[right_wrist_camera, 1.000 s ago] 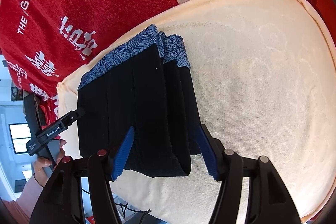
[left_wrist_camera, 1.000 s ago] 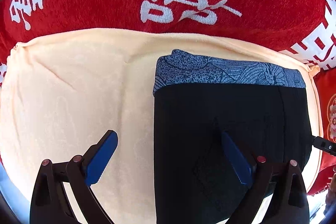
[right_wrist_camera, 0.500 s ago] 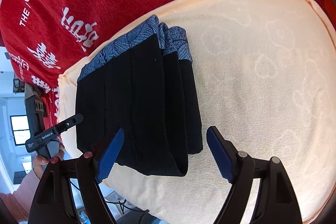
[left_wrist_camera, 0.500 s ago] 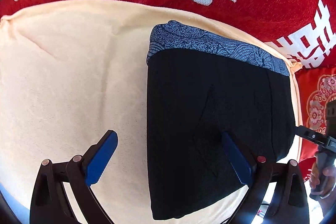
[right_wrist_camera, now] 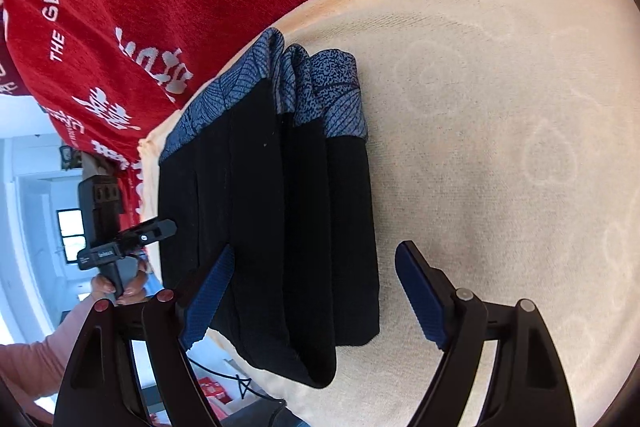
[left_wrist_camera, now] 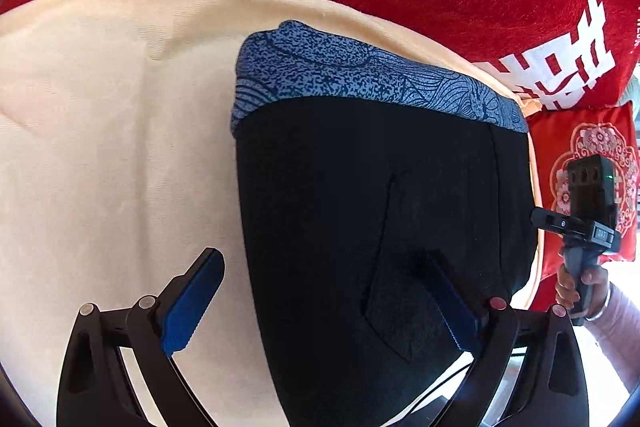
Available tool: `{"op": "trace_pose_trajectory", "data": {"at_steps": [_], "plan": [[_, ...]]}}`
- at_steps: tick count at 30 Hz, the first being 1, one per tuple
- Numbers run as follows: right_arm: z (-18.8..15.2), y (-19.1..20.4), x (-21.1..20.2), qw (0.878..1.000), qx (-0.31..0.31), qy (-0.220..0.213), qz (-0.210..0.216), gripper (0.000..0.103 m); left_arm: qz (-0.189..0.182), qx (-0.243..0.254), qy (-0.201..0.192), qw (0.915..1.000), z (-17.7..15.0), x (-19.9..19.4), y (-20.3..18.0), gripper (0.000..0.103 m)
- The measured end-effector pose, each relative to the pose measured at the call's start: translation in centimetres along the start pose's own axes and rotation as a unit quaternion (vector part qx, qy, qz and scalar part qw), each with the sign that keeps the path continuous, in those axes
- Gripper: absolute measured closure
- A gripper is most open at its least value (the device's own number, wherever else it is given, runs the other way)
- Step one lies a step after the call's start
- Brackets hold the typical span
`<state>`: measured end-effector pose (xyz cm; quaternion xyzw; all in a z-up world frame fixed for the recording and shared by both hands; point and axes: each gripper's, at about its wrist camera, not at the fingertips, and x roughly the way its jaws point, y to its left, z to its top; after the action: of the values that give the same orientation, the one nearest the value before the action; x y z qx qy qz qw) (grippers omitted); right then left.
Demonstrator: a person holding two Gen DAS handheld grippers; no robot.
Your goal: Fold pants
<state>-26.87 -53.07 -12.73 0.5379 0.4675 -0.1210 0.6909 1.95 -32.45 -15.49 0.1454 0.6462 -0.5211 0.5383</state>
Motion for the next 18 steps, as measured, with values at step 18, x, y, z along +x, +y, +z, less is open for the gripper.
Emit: {"op": "trace_pose_trajectory", "data": {"at_steps": [18], "plan": [[1.2, 1.0, 1.2, 0.998, 0.015, 0.007, 0.062, 0.054, 0.013, -0.012, -0.077, 0.9969, -1.0, -0.2, -3.2, 0.034]]}}
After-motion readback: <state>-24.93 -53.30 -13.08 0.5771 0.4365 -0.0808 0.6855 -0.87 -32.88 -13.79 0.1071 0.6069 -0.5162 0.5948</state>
